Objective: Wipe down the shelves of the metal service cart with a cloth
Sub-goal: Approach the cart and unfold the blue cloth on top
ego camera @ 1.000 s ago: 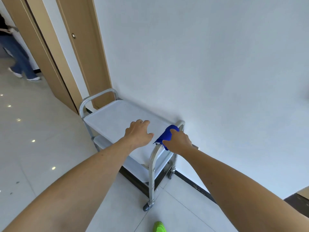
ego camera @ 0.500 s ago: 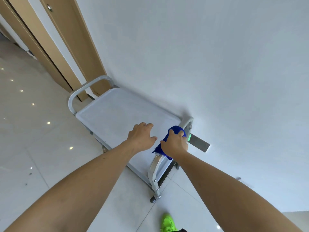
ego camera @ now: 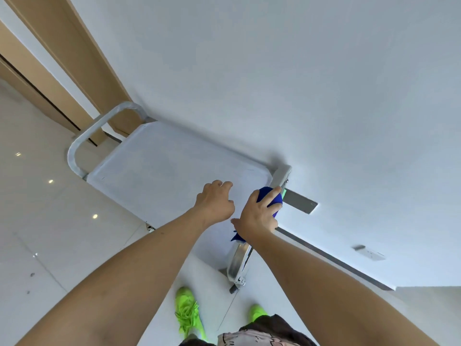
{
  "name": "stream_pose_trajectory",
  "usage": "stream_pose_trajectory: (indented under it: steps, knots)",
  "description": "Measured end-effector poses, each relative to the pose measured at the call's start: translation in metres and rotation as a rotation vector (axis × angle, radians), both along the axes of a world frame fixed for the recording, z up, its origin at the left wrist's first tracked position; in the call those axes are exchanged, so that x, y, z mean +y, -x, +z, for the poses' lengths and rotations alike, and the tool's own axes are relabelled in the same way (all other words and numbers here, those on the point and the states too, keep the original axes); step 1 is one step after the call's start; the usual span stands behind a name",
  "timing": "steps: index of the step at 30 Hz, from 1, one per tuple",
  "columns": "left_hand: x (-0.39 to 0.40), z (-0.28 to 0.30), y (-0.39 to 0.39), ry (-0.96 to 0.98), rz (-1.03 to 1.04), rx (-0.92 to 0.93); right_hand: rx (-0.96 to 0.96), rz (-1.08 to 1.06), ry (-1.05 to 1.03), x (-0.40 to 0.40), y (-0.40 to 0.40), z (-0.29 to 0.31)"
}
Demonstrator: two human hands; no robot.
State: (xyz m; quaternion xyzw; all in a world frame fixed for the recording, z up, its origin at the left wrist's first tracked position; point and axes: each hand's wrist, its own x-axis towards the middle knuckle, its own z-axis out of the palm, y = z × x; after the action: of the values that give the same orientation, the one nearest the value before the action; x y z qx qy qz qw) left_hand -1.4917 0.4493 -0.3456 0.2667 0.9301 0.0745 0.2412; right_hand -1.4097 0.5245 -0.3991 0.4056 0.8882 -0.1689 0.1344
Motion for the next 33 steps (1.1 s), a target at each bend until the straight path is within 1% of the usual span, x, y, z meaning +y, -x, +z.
stream_pose_trajectory:
  steps: [6,11,18,25,33]
  knots:
    - [0.005,-0.014,0.039,-0.013,-0.149,-0.051,-0.064,-0.078,-0.074,-0.007,0.011,-0.001]
    - [0.005,-0.020,0.063,-0.027,-0.298,-0.084,-0.030,-0.146,-0.118,-0.012,0.012,-0.001]
    - [-0.014,-0.024,0.095,-0.039,-0.467,-0.128,-0.007,-0.316,-0.108,-0.031,0.018,0.012]
    - [-0.034,-0.020,0.114,-0.064,-0.442,-0.148,0.002,-0.369,-0.197,-0.056,0.014,0.019]
    - [-0.052,-0.004,0.089,-0.094,-0.443,-0.137,0.098,-0.374,-0.219,-0.075,-0.004,0.030]
